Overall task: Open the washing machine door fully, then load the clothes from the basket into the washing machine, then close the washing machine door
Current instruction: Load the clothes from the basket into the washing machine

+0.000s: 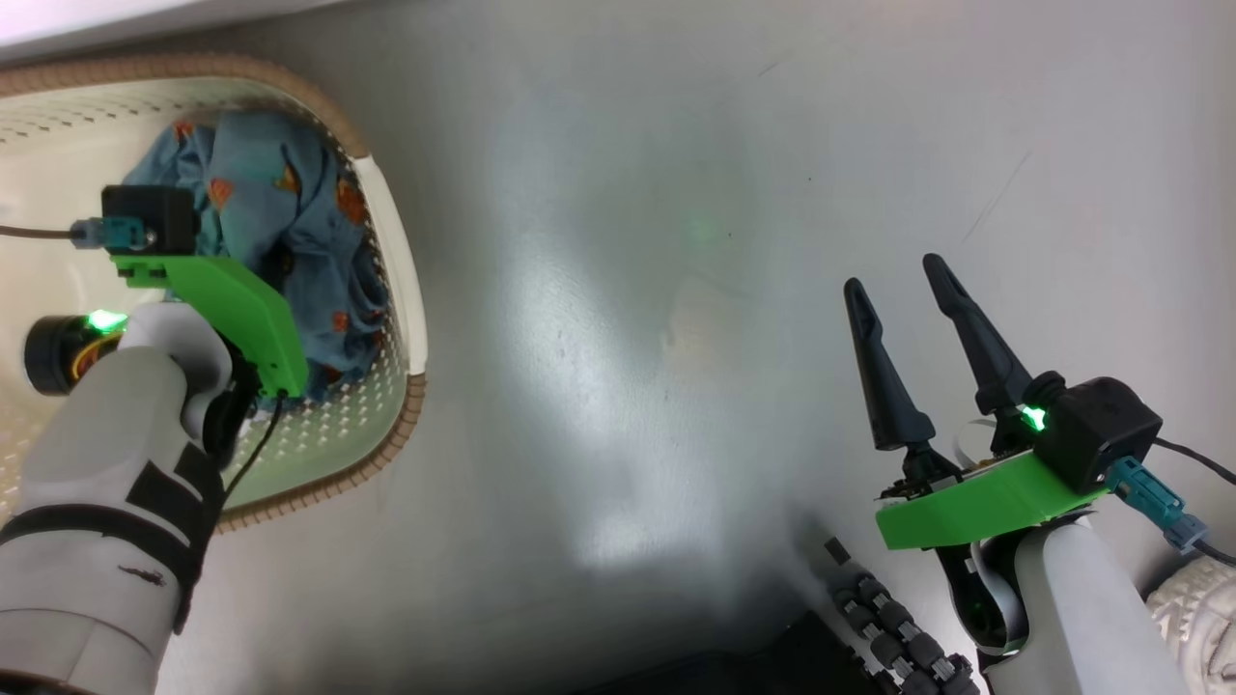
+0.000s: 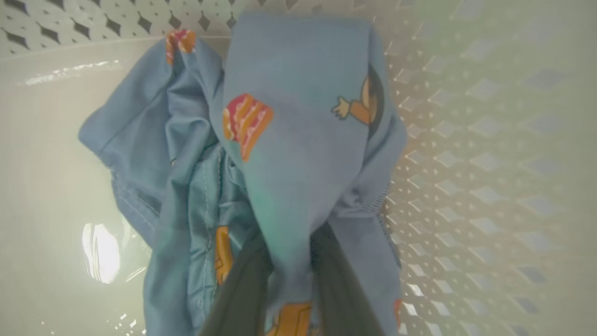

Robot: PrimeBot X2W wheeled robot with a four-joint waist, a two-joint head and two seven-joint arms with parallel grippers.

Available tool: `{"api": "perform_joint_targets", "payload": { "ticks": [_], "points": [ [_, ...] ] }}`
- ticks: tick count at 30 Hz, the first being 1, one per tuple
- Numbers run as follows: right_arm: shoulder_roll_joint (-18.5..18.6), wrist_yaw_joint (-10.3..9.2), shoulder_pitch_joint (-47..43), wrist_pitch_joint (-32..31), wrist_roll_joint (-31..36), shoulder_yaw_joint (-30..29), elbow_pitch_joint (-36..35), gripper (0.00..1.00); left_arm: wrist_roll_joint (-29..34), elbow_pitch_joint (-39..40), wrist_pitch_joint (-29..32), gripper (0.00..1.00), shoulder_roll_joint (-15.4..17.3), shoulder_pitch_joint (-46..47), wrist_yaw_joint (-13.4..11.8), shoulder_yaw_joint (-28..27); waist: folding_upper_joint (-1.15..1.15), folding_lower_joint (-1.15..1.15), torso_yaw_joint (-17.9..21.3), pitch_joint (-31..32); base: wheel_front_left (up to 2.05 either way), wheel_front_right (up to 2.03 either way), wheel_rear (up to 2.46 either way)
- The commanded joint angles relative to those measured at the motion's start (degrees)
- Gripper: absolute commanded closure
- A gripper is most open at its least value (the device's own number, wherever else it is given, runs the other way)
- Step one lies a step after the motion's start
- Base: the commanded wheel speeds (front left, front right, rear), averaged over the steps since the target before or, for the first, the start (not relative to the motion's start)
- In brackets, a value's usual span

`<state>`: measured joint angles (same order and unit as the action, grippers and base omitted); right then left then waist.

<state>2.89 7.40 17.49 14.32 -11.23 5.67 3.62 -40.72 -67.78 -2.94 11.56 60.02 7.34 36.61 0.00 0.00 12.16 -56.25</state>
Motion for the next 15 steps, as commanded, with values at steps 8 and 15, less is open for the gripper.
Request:
{"api": "perform_joint_targets", "payload": {
  "ticks": [8, 15],
  "points": [
    [-0.02, 0.09, -2.53, 0.68, 0.03, -0.23, -1.16, 0.00, -3.21, 1.83, -3.28, 1.00, 0.85, -3.38, 0.14, 0.88, 0.00, 0.00, -1.90, 3.88, 0.00, 0.00, 0.00],
    [-0.02, 0.09, -0.96, 0.68, 1.10, -0.86, -0.12, 0.00, -5.55, 4.65, -9.40, 1.00, 1.94, -7.48, 0.14, 2.04, 0.00, 0.00, -4.53, 9.08, 0.00, 0.00, 0.00]
  ]
}}
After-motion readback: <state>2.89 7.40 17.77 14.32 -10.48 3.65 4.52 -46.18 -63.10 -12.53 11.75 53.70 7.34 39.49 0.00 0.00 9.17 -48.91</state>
